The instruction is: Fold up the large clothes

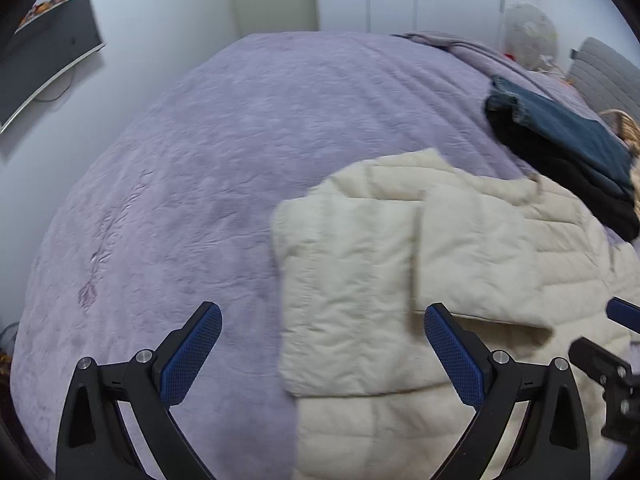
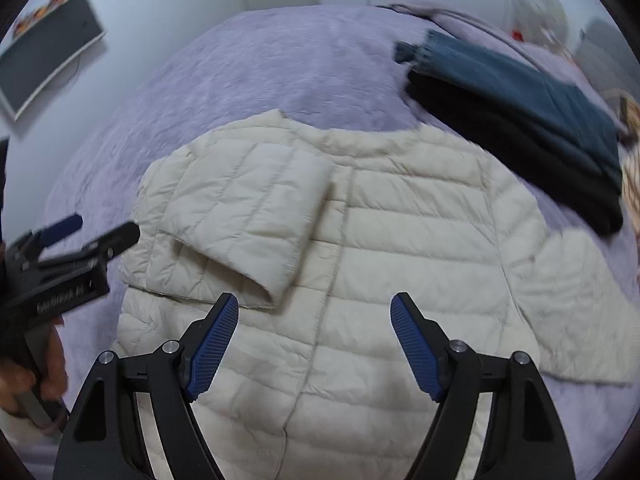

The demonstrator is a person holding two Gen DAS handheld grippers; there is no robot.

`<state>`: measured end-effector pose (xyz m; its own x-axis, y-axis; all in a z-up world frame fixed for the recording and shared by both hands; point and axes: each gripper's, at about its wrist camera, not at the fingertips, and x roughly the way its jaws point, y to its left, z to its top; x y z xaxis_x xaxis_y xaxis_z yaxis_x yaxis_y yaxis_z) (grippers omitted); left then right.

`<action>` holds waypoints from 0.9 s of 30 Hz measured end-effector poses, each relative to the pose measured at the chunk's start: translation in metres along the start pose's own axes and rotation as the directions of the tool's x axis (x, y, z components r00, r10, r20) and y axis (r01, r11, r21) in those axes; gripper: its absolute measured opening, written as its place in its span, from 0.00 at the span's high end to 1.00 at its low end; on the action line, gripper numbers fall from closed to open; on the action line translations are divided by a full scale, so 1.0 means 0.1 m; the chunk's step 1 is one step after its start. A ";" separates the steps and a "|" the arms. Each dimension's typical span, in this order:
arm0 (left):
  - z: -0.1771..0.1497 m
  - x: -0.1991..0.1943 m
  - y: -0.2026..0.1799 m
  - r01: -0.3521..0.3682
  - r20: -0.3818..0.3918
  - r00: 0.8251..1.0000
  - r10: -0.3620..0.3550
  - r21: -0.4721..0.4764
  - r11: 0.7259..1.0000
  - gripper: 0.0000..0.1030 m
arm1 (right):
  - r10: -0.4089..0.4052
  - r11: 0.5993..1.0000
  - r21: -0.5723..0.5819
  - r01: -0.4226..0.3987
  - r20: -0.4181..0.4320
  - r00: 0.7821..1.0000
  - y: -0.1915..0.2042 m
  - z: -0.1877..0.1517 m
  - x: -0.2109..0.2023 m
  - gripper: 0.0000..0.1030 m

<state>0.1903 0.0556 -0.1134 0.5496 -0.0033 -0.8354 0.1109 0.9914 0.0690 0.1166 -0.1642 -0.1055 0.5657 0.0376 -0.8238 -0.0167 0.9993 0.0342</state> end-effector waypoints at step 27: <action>0.37 0.63 0.52 -0.095 -0.024 0.995 0.094 -0.088 0.992 0.01 | 0.205 0.691 0.713 -0.123 -0.030 0.978 -1.12 -0.63 0.37 0.89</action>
<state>0.2609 0.1020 -0.1420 0.5377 0.0927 -0.8380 -0.0150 0.9948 0.1004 0.0871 -0.2739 -0.1754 0.5253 0.2417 -0.8158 0.5066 0.6815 0.5281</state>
